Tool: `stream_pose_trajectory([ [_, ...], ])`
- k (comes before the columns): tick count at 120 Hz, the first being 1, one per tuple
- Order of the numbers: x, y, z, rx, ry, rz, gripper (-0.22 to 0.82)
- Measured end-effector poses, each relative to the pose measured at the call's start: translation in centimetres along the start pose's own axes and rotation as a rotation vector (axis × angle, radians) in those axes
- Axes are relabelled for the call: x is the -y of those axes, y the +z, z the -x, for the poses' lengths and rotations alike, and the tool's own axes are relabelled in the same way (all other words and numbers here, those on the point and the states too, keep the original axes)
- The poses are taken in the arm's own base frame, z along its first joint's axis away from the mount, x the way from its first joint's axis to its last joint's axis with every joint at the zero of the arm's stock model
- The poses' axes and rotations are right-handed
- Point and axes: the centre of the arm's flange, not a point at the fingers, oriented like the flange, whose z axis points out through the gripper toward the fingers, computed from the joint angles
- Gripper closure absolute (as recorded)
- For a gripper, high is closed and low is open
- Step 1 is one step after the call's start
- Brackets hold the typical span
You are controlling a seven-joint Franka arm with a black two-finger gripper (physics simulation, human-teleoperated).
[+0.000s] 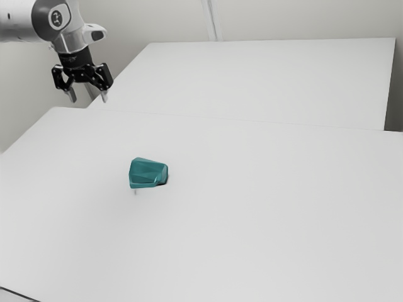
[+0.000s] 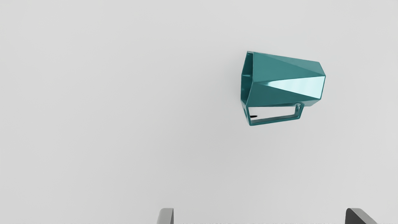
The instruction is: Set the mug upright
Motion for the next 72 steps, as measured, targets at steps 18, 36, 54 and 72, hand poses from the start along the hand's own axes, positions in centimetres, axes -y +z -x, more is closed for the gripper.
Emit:
stream_pose_trajectory([
  [18, -0.6, 0.4, -0.2, 0.002, 0.003, 0.029, 0.00],
  [36, 3.9, 4.6, -2.1, 0.011, -0.065, 0.144, 0.00],
  [54, 7.3, 14.4, -2.7, 0.021, -0.137, 0.500, 0.00],
  [72, 13.6, 21.0, -1.5, -0.077, -0.202, 0.834, 0.00],
])
